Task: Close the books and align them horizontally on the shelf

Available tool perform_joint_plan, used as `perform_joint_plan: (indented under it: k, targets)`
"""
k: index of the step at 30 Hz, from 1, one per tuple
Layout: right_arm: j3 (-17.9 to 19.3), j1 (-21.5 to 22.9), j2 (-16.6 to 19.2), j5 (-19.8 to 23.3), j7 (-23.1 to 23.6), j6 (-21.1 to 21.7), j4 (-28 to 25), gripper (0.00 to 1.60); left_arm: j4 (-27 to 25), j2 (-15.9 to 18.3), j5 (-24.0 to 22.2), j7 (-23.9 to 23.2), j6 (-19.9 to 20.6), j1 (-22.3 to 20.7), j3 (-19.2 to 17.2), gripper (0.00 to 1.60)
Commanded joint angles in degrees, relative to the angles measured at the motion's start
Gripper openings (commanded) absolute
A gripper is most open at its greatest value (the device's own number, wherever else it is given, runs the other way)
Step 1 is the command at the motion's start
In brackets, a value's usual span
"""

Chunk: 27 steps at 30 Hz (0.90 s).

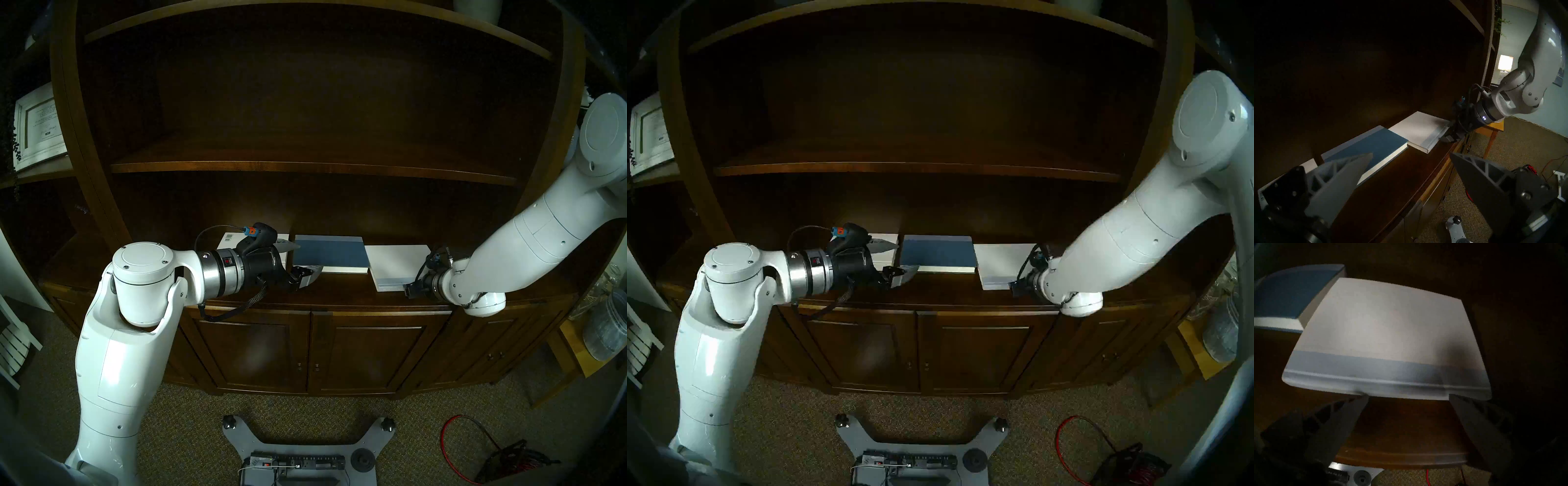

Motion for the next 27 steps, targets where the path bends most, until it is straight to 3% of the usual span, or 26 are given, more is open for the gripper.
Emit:
perform_joint_plan:
  k: [1, 10, 20, 27]
  targets:
    - [1.7, -1.4, -1.0, 0.6, -0.4, 0.1, 6.1, 1.6, -1.4, -0.1, 0.0, 0.1, -0.5, -1.2, -0.2, 1.6]
    - [2.6, -2.6, -2.3, 2.1, -0.6, 3.0, 6.5, 1.6, -1.4, -0.1, 0.0, 0.1, -0.5, -1.2, -0.2, 1.6]
    - [1.1, 3.7, -1.1, 0.8, -2.0, -0.3, -2.9, 1.6, -1.3, -0.1, 0.0, 0.1, -0.5, -1.2, -0.3, 1.6]
    - [-2.8, 8.2, 0.8, -0.4, -2.3, -4.1, -12.9, 1.6, -1.2, -0.1, 0.0, 0.0, -0.4, -1.1, -0.3, 1.6]
